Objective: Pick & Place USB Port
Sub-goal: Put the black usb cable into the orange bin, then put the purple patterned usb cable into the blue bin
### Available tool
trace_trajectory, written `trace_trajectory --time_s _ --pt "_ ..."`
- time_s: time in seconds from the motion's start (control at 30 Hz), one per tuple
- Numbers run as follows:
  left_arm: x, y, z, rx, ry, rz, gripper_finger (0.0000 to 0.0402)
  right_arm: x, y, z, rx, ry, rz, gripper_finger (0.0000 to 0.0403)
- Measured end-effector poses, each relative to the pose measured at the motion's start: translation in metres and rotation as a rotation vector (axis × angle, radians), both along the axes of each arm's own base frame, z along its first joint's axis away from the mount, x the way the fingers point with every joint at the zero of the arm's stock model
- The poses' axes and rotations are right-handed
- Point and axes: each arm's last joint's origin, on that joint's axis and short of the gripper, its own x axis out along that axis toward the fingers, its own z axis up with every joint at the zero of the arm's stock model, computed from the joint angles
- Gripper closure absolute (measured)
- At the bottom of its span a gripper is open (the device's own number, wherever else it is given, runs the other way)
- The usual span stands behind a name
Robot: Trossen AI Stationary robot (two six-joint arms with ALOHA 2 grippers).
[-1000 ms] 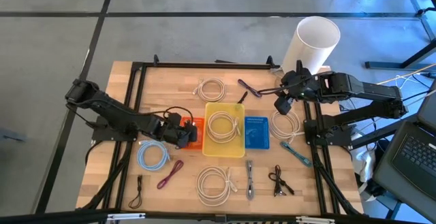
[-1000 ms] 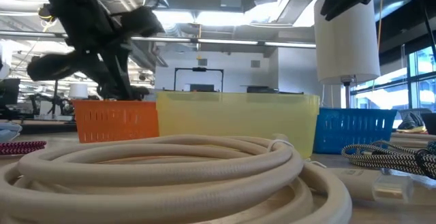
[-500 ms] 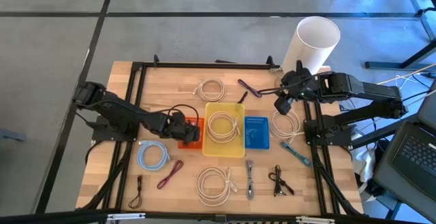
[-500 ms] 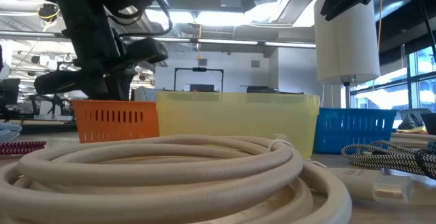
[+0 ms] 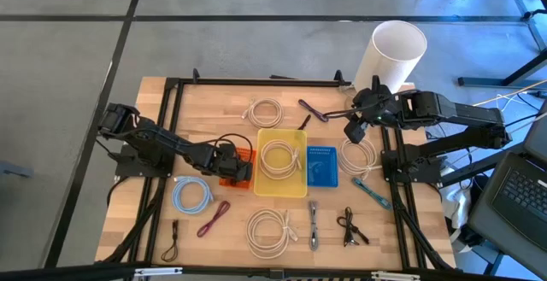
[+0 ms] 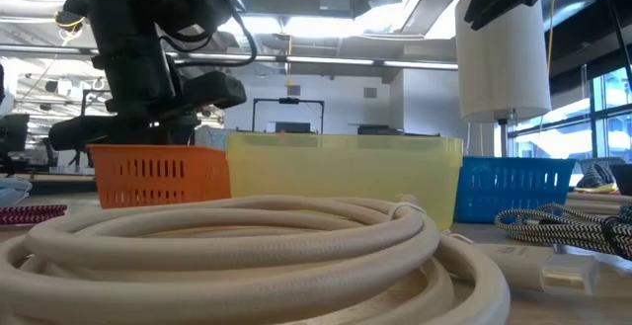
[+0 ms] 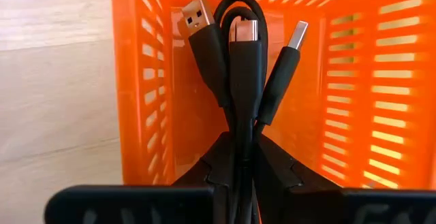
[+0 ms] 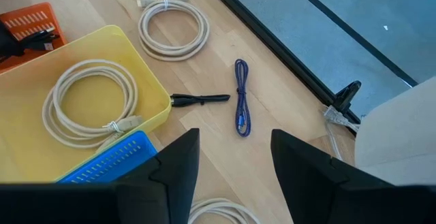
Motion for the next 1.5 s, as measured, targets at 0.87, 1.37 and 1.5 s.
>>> trace_trajectory --time_s 0.87,1.37,1.5 --pt "0.007 -0.003 0.012 -0.055 -0.082 -0.087 0.0234 0.0 0.0 0.0 0.0 -0.001 0.0 0.0218" --pt "0.014 0.027 0.105 0.222 -0.259 -0.245 0.0243 0.0 0.0 0.0 0.001 -0.001 -0.001 0.0218" --pt "0.016 0.048 0.134 0.34 -0.302 -0.326 0.0243 0.0 0.0 0.0 0.006 -0.003 0.002 0.0218"
